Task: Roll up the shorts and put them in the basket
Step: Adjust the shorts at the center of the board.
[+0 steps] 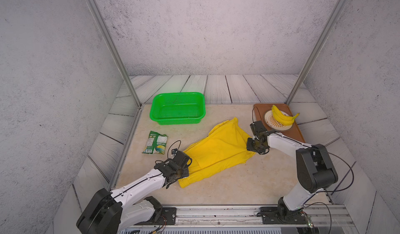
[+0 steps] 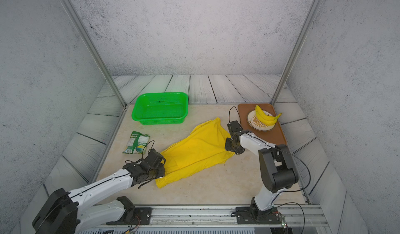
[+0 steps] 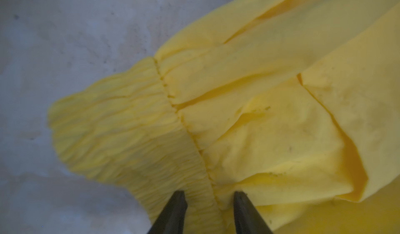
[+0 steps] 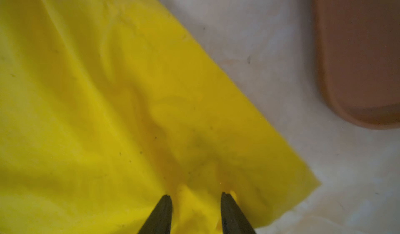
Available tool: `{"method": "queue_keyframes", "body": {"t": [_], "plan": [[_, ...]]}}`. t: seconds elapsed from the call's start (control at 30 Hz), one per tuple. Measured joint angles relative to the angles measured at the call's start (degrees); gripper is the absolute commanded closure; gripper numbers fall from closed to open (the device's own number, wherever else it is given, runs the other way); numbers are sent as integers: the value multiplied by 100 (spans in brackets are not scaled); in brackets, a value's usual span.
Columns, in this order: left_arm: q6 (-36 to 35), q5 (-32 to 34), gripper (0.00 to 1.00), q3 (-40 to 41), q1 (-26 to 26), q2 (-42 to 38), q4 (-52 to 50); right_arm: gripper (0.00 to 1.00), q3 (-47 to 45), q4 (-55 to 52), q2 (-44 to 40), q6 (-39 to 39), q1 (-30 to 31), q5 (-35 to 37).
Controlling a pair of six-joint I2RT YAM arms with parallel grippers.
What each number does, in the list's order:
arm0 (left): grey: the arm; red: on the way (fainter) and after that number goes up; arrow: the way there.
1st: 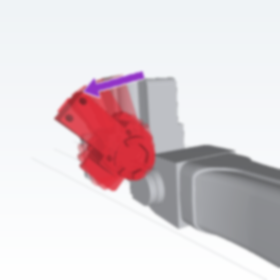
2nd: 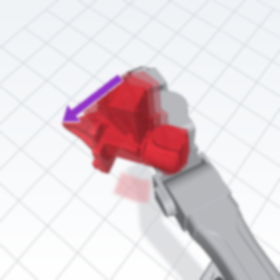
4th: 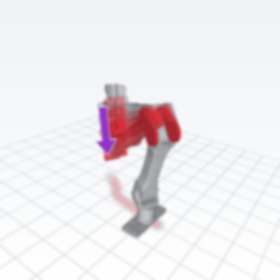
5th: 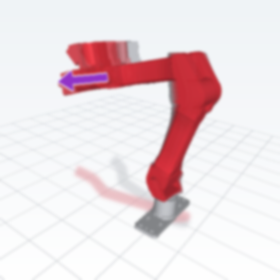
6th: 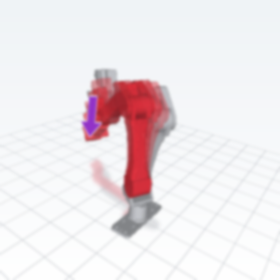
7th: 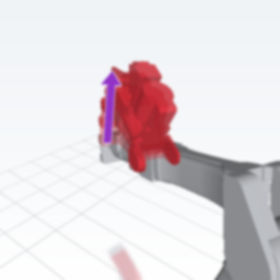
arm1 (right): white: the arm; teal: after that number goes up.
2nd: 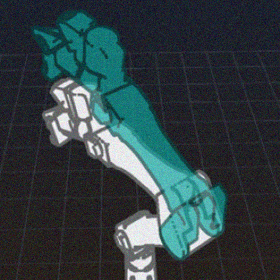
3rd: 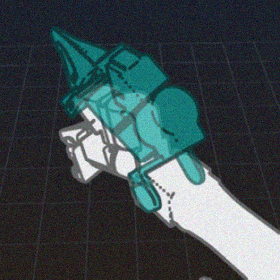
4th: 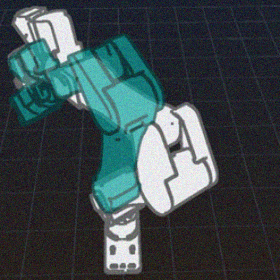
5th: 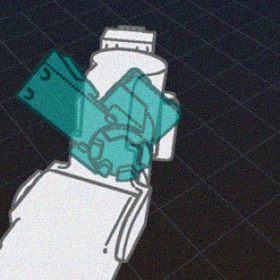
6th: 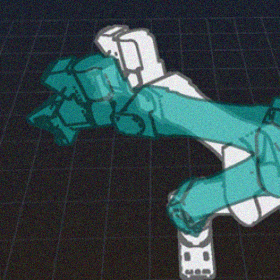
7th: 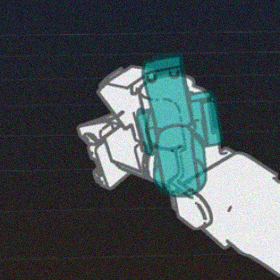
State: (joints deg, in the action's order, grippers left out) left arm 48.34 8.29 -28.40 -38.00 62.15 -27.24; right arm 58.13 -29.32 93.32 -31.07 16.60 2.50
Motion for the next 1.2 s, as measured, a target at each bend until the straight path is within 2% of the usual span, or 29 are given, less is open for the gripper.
{"method": "queue_keyframes", "body": {"t": [0.13, 0.27, 0.37, 0.5, 0.6, 0.83, 1.2], "plan": [[-31, 212, 51, -133, -15, -612, -553, 50, -2, -44, -579, 24, -98, 227], [-114, 94, 49, -291, -79, -1180, -619, 50, 7, -46, -719, 81, -247, 420], [-179, -214, 50, -334, -83, -1134, -505, 51, 9, -39, -562, 101, -367, 446], [-195, -675, 53, -227, -162, -614, -214, 53, 28, -4, -208, 131, -459, 363], [-155, -813, 59, -2, -192, -291, -61, 59, 42, 74, 44, 138, -474, 221], [201, -623, 64, 330, -195, -516, 17, 100, 20, 251, 258, 98, -544, -46], [437, -376, 75, 487, -195, -658, 2, 100, -442, 490, 4, 37, -898, -114]]}}
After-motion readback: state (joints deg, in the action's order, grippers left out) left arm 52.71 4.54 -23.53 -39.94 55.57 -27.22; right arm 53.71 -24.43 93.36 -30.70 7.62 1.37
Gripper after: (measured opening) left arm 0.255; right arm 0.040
